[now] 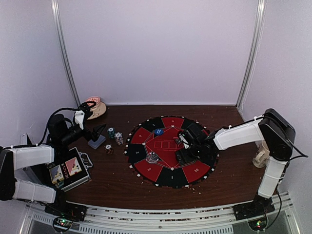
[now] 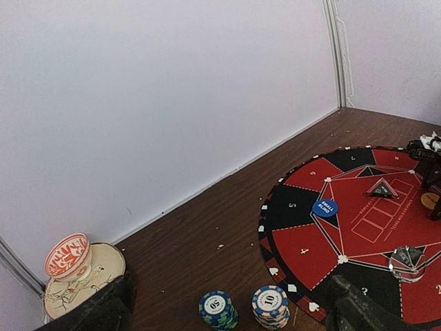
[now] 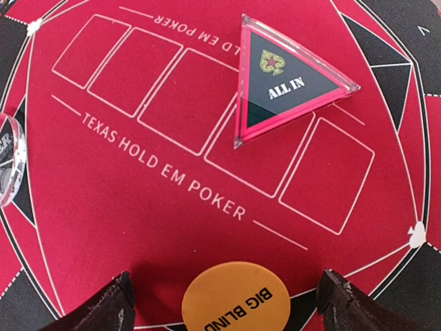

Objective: Distribute texas hold em gaming equipment
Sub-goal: Move the big blind button to position 7.

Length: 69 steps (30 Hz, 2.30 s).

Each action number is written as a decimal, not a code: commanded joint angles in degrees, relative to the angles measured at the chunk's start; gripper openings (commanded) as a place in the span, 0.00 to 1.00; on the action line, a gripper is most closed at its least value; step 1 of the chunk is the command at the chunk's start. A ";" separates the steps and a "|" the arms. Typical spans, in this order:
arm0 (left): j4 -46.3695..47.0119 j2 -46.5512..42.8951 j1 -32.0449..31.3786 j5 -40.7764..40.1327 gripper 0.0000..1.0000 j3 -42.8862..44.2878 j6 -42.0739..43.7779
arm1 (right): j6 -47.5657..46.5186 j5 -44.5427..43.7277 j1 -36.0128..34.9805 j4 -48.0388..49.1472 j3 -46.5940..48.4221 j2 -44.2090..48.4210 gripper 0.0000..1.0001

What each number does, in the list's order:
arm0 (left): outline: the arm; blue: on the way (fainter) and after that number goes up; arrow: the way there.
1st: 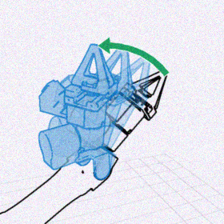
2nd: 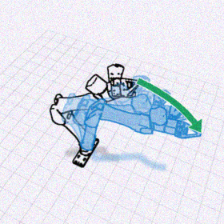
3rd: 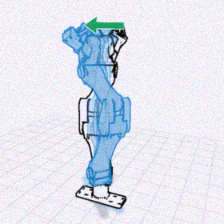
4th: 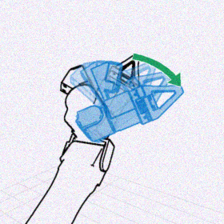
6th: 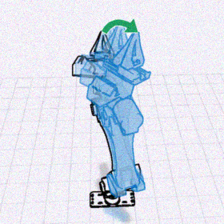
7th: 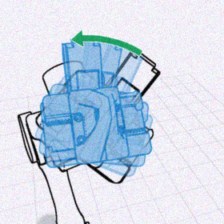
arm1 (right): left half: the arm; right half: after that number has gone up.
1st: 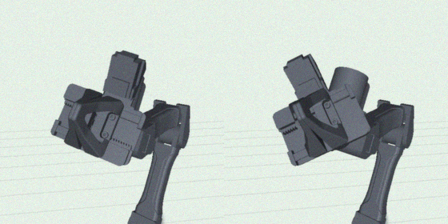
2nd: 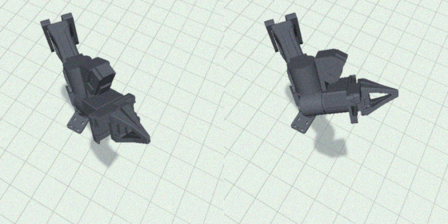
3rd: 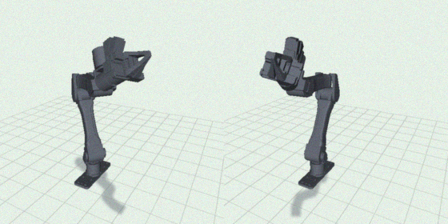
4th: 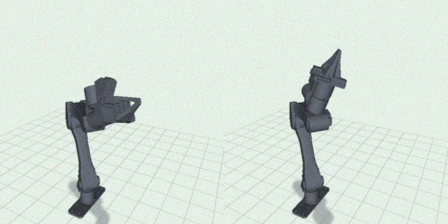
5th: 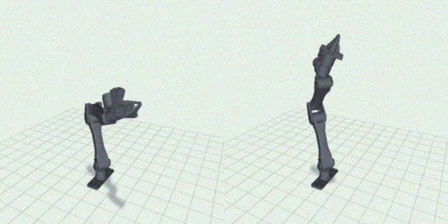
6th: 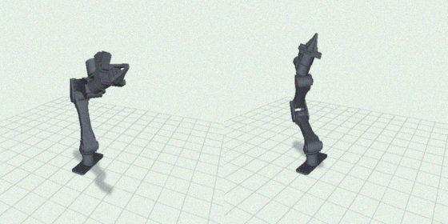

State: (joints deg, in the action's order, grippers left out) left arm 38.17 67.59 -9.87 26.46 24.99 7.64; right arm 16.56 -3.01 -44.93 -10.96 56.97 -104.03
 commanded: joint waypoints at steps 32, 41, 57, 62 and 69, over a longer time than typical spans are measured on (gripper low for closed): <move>3.75 0.22 -0.41 -0.42 0.98 -0.12 0.69 | 0.58 0.56 -1.17 -1.17 -3.38 0.87 0.61; 3.75 0.11 -0.40 -0.40 0.98 -0.20 0.67 | 1.42 -4.47 -1.13 -0.91 -3.40 1.63 0.49; 3.67 -0.03 -0.41 -0.09 0.98 -0.21 0.53 | 3.61 -9.03 5.71 -2.53 1.12 7.92 0.50; 3.70 -0.34 -0.35 -0.03 0.98 -0.30 0.45 | 3.42 -11.19 8.50 -4.88 9.20 4.68 0.51; 3.69 -0.71 -0.44 -0.16 0.98 -0.40 0.61 | 2.70 -10.79 10.84 -6.96 19.95 -4.86 0.52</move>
State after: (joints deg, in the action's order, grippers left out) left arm 38.17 67.53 -9.87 26.35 24.99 7.64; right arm 19.51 -12.64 -35.05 -15.31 73.36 -103.79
